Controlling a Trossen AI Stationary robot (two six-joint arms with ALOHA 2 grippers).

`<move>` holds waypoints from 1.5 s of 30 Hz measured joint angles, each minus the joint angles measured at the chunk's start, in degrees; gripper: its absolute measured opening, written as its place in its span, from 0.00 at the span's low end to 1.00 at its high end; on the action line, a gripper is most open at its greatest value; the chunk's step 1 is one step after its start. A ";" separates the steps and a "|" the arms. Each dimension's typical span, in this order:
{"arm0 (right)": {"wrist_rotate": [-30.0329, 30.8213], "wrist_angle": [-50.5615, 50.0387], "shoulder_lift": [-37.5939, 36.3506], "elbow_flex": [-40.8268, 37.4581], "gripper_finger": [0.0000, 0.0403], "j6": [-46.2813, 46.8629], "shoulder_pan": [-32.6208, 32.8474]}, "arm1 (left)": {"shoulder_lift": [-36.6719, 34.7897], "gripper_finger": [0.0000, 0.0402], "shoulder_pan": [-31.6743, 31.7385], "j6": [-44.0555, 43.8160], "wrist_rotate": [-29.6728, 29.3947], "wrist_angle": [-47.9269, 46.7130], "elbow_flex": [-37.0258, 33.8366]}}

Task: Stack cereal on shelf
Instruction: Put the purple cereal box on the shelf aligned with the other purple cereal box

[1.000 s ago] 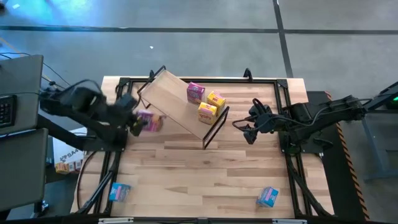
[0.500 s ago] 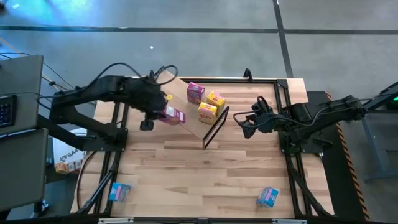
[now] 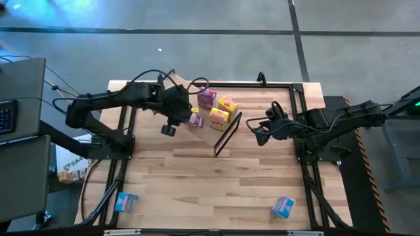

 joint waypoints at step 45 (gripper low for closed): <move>0.07 -0.04 0.00 0.02 0.64 -0.03 0.00 | -0.36 0.53 0.00 -0.02 -5.03 4.10 11.47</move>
